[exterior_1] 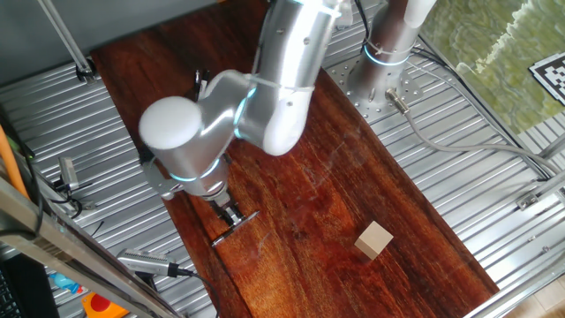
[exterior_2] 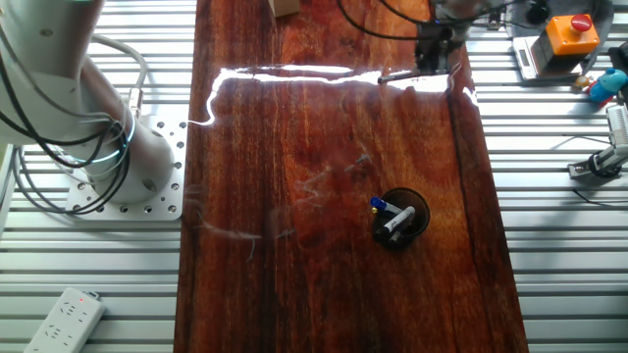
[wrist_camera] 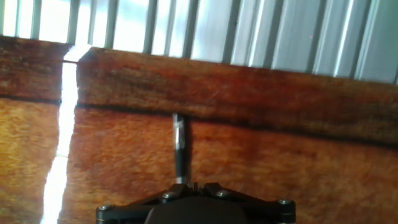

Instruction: Put the pen into the pen holder

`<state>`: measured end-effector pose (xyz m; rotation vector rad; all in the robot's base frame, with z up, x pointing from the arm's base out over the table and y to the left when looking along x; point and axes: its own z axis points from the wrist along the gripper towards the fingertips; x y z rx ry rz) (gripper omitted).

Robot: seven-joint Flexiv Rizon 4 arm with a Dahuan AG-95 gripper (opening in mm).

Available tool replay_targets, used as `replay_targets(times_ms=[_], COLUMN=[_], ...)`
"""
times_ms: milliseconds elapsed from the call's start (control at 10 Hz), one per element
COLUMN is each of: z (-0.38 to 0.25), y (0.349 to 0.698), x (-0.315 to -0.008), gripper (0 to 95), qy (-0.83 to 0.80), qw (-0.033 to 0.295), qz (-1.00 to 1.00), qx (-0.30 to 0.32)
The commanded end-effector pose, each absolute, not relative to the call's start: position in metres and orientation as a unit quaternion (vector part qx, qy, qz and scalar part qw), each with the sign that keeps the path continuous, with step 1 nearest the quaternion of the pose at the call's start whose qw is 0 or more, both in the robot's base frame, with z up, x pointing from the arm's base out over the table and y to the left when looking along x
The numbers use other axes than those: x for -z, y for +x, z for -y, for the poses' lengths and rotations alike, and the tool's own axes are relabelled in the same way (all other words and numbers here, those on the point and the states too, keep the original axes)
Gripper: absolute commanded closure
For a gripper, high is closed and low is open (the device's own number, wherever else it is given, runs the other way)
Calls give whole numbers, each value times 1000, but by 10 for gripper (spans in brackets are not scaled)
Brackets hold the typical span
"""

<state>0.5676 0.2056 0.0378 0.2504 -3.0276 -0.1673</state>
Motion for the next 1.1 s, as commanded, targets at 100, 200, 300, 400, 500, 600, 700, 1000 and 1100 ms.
replay_targets(times_ms=[100, 200, 300, 400, 500, 600, 700, 1000, 1100], z=[-211, -212, -214, -215, -215, -215, -213, -212, -212], y=[568, 568, 565, 562, 559, 558, 554, 549, 547], x=[-36, -36, -33, -32, -31, -30, -29, -27, -26], gripper=[570, 570, 570, 570, 570, 570, 570, 760, 760], qy=[81, 81, 78, 77, 82, 83, 83, 79, 80], qw=[46, 46, 43, 39, 37, 36, 35, 43, 43], qz=[994, 994, 994, 995, 994, 994, 994, 994, 994], qx=[57, 57, 57, 57, 57, 57, 57, 55, 56])
